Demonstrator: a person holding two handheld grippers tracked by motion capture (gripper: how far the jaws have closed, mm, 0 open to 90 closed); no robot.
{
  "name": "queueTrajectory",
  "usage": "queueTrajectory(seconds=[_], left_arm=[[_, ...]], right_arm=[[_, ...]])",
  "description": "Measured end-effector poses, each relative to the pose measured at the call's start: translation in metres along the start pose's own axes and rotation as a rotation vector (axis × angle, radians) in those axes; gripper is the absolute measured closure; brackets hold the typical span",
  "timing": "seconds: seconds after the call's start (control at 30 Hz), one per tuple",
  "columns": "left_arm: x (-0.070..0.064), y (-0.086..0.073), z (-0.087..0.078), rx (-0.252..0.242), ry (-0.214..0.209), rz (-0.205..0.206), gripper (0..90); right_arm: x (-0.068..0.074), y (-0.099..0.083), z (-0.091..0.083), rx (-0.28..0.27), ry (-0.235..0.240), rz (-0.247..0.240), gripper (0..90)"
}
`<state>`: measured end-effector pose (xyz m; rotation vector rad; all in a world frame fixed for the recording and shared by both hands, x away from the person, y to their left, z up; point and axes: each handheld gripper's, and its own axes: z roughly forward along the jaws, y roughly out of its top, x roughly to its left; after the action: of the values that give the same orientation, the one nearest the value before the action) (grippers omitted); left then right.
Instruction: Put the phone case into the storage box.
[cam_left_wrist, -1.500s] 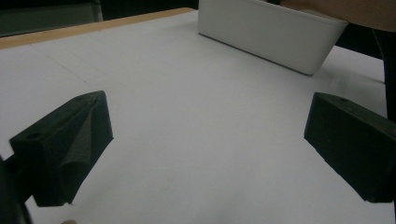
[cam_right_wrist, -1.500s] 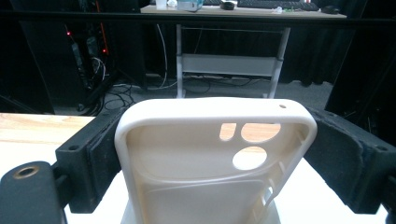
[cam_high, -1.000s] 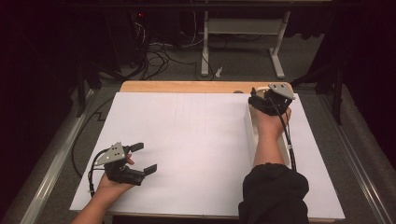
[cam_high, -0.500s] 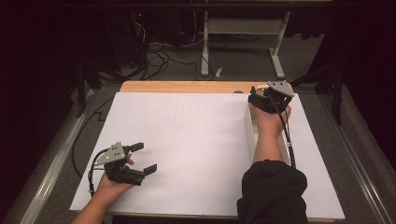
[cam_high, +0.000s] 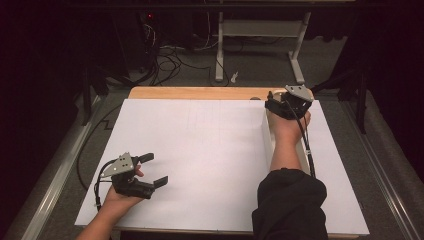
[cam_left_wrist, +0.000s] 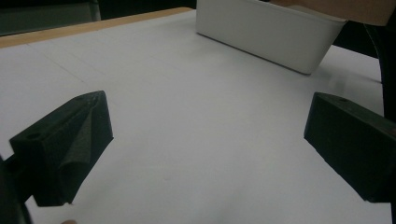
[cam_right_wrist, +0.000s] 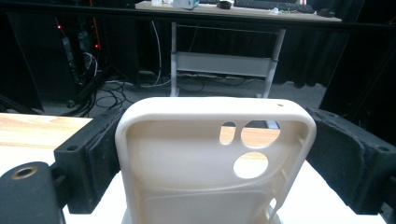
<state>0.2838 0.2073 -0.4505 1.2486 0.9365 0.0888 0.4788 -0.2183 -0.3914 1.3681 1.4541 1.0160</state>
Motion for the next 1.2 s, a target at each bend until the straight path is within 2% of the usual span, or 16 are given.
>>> queueTrajectory(seconds=[0.6,1.2], left_arm=[[0.0001,-0.0001,0.0,0.001,0.001,0.001,2.2],[0.0005,0.0002,-0.0006,0.0,0.002,0.002,2.2]], right_arm=[[-0.0017,-0.0006,0.0017,-0.002,-0.001,0.011,9.8],[0.0024,0.0027,0.0065,-0.002,0.005,-0.004,6.5]])
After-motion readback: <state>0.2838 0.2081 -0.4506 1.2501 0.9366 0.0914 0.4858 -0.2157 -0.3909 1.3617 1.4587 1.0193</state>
